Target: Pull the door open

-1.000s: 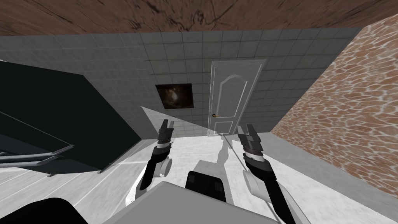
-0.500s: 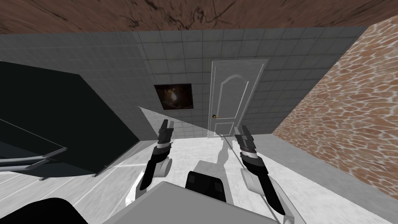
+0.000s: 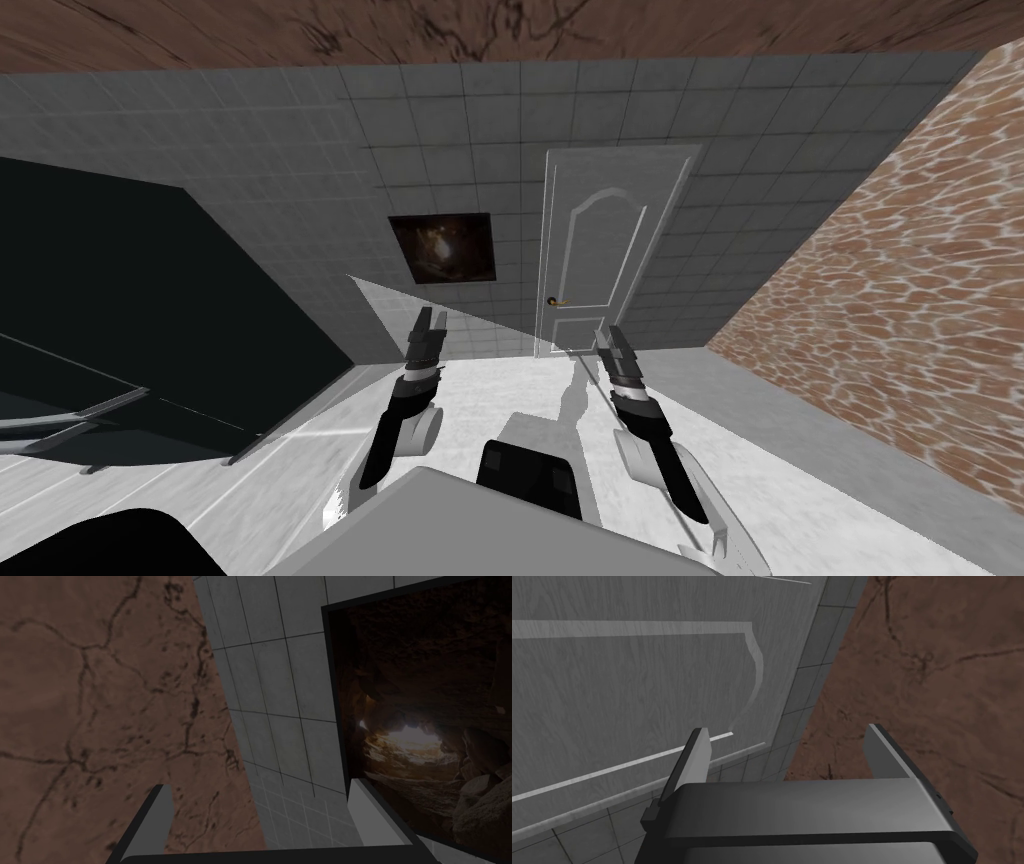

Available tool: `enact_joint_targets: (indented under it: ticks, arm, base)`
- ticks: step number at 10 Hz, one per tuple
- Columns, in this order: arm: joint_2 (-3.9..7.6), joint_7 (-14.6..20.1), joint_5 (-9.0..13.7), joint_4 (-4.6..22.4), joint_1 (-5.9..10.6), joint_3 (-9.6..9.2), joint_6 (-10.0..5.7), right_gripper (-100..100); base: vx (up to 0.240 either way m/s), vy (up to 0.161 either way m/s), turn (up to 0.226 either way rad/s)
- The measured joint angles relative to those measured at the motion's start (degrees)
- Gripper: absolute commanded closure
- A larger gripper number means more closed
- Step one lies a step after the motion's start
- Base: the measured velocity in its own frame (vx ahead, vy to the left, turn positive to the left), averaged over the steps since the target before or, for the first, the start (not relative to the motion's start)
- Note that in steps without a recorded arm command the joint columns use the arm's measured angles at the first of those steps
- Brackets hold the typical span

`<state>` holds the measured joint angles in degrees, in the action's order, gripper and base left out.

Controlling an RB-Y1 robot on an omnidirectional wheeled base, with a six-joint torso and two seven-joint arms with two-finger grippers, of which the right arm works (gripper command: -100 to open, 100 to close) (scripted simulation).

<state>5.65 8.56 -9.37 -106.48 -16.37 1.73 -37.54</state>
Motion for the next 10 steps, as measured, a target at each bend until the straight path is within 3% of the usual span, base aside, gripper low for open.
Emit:
enact_joint_targets:
  ticks: [6, 10]
  arm:
    - [1.08, 1.41, -1.12, 9.64, 4.51, 0.34, -1.01, -100]
    - [1.97, 2.51, -1.54, 15.22, 6.53, 0.72, -1.6, -100]
  base:
    - [0.082, -0.007, 0.004]
    - [0.06, -0.005, 0.003]
